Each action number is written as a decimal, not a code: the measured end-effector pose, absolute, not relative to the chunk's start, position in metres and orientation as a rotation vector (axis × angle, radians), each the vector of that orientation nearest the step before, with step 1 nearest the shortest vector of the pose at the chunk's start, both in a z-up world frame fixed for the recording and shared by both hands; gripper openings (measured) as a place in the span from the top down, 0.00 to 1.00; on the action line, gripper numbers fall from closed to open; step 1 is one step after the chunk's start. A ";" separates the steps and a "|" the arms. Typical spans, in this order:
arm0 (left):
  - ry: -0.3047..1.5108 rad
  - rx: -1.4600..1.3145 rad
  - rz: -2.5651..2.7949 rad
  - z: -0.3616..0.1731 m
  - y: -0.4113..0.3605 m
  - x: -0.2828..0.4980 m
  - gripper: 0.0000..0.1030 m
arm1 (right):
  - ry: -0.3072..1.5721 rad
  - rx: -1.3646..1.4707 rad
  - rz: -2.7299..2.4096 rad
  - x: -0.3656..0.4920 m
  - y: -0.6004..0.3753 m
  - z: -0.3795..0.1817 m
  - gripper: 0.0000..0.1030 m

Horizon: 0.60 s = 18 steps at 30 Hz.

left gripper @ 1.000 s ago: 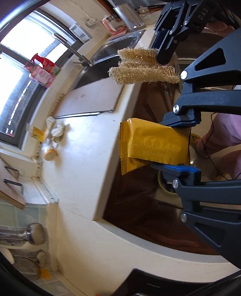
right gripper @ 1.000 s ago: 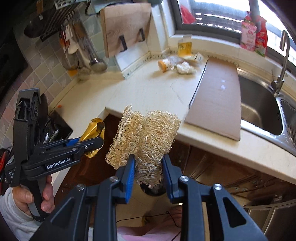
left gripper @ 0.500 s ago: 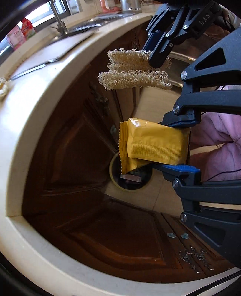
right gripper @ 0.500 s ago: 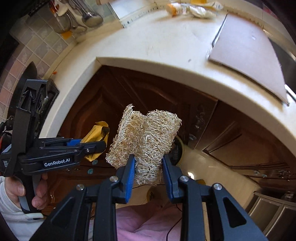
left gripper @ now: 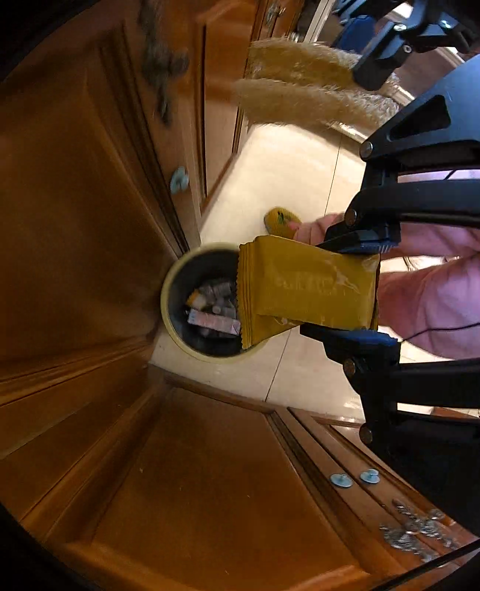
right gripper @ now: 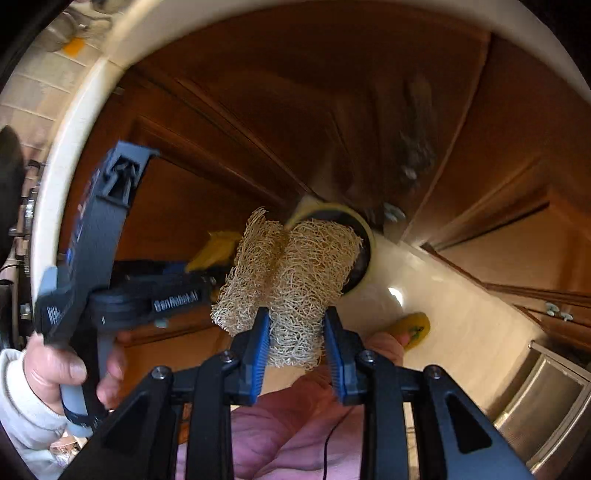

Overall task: Collect trash
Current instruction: 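Open both tools to drop the yellow packet and loofah into the bin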

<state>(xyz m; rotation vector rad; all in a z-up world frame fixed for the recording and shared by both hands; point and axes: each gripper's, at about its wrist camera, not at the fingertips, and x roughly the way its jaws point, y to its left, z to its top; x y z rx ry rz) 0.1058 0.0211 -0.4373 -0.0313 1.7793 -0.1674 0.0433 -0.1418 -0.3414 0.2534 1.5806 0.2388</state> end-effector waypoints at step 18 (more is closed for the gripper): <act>1.843 -0.164 -0.169 -0.509 0.027 0.116 0.30 | 1.776 0.188 0.190 0.085 -0.123 -0.466 0.71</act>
